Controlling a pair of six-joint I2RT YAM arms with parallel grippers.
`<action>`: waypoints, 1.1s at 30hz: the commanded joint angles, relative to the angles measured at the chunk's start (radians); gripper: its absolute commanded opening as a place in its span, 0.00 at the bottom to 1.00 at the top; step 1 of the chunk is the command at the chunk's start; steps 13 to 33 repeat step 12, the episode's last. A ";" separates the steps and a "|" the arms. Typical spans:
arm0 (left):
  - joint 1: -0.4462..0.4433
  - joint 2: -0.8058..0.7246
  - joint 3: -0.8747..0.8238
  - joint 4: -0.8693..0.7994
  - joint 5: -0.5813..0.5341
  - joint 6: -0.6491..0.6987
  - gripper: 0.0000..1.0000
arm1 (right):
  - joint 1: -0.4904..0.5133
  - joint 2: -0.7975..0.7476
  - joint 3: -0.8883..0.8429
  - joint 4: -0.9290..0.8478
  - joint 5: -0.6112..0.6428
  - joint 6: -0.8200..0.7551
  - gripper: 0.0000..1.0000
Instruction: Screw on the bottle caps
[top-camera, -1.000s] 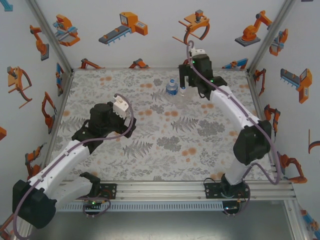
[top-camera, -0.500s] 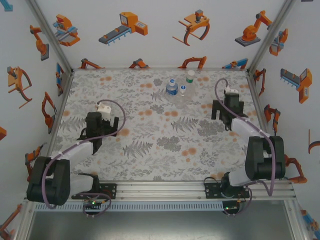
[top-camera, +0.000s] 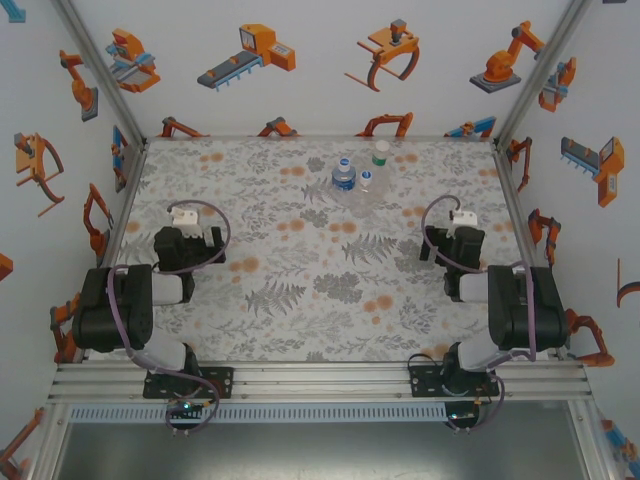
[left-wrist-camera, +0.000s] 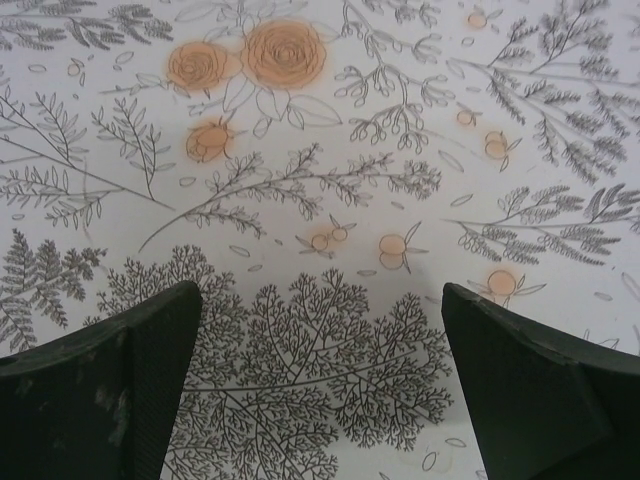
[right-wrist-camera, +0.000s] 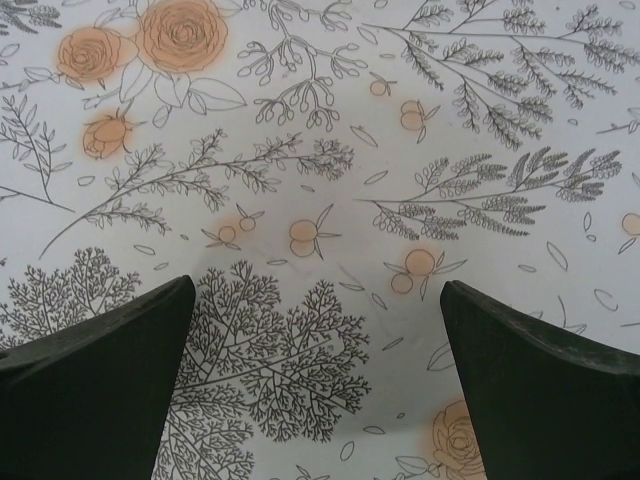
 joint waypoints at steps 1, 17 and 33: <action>0.008 0.000 0.026 0.050 0.050 -0.032 0.97 | -0.007 0.004 0.016 0.122 0.022 0.012 0.99; 0.016 -0.006 0.033 0.023 0.057 -0.035 0.97 | -0.008 -0.005 -0.056 0.240 -0.006 -0.002 0.99; 0.016 -0.006 0.033 0.023 0.057 -0.035 0.97 | -0.008 -0.005 -0.056 0.240 -0.006 -0.002 0.99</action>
